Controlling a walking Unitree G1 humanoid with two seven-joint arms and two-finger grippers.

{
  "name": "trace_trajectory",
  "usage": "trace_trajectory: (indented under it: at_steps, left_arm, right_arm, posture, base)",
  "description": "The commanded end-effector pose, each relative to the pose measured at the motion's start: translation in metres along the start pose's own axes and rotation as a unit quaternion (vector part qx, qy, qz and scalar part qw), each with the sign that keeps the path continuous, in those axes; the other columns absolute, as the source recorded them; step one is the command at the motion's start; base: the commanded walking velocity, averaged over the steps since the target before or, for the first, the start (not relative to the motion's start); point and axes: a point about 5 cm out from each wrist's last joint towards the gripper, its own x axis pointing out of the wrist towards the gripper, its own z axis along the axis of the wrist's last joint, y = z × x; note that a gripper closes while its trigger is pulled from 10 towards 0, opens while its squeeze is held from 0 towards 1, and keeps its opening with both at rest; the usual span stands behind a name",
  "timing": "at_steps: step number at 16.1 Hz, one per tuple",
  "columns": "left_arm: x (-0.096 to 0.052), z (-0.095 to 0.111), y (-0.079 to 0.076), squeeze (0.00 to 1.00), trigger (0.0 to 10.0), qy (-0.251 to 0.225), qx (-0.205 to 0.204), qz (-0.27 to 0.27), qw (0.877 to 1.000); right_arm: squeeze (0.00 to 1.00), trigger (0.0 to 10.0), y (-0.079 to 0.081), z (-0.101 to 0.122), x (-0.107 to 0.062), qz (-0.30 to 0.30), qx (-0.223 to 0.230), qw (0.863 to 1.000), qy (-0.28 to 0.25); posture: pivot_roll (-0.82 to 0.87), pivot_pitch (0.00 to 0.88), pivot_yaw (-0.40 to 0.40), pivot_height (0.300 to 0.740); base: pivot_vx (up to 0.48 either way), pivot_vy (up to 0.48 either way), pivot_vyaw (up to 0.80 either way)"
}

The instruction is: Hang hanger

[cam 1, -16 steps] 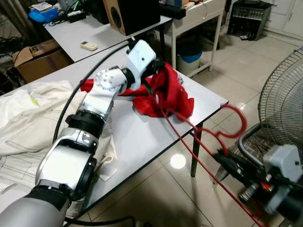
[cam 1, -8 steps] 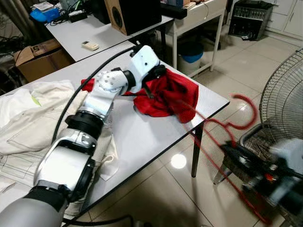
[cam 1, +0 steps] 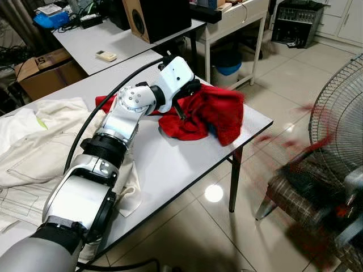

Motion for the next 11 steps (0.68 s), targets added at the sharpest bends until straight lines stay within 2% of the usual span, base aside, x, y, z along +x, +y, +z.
trace_trajectory:
  at_steps: [1, 3, 7, 9, 11]
  left_arm:
    - [-0.007, -0.005, 0.006, 0.0, 0.0, 0.012, 0.001, 0.008, 1.0]
    - [-0.008, -0.006, 0.006, 0.0, 0.0, 0.013, 0.002, 0.005, 1.0]
    - [-0.006, -0.009, -0.005, 0.0, 0.0, 0.007, -0.011, -0.015, 1.0]
    - [-0.005, -0.009, -0.008, 0.0, 0.0, 0.003, -0.021, -0.015, 1.0]
    - [-0.003, -0.009, -0.007, 0.0, 0.0, 0.0, -0.031, 0.002, 1.0]
  right_arm:
    - [0.0, 10.0, -0.009, -0.002, -0.002, -0.035, 0.002, 0.999, 0.007]
    - [0.0, 10.0, -0.008, -0.002, -0.003, -0.019, 0.012, 1.0, 0.006]
    - [0.0, 10.0, 0.011, -0.003, 0.005, 0.044, 0.028, 0.999, -0.001]
    - [0.0, 10.0, 0.018, -0.004, 0.003, 0.068, 0.033, 0.997, 0.005]
    - [0.0, 10.0, 0.016, -0.004, 0.0, 0.054, 0.023, 0.998, 0.009]
  posture:
    - [-0.15, 0.042, 0.189, 0.74]
    - [-0.15, 0.042, 0.19, 0.74]
    - [-0.15, 0.038, 0.184, 0.74]
    - [-0.15, 0.035, 0.183, 0.74]
    - [-0.16, 0.035, 0.186, 0.74]
  base:
    - [0.0, 0.0, 0.0]
    - [0.0, 0.0, 0.0]
    - [0.0, 0.0, 0.0]
    - [0.0, 0.0, 0.0]
    - [0.0, 0.0, 0.0]
